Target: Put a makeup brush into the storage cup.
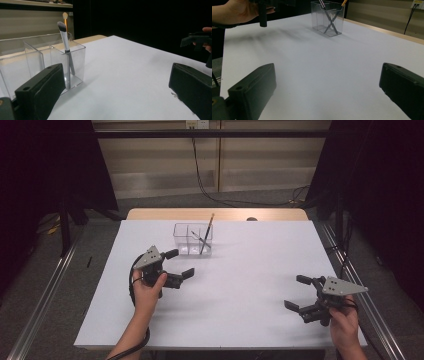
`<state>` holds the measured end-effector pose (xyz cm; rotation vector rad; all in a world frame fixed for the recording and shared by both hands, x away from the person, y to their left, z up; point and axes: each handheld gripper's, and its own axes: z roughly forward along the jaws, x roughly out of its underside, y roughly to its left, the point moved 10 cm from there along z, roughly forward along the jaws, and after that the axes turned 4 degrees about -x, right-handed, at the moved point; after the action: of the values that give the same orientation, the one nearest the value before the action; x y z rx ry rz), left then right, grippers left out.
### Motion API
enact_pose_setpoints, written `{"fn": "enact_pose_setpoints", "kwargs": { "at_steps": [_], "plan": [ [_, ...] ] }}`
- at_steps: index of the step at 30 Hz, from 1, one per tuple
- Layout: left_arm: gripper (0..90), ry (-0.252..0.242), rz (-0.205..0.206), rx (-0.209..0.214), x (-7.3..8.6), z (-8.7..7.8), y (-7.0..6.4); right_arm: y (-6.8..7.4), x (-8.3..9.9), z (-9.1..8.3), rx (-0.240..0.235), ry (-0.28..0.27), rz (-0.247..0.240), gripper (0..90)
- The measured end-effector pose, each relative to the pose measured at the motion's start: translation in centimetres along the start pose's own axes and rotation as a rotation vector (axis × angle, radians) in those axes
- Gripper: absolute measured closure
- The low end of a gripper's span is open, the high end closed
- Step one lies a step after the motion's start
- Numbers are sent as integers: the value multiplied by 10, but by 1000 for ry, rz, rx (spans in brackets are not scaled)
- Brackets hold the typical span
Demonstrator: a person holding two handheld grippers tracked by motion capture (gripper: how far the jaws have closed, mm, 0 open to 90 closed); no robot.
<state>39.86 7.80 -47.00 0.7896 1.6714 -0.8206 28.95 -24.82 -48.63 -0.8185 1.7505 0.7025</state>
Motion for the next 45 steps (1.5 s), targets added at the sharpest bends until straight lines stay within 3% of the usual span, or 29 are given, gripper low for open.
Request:
{"fn": "enact_pose_setpoints", "kwargs": {
  "at_steps": [45],
  "plan": [
    [4, 8, 15, -14, 5, -38, 5, -2, 0, -2, 12, -8, 9, 6]
  ]
}}
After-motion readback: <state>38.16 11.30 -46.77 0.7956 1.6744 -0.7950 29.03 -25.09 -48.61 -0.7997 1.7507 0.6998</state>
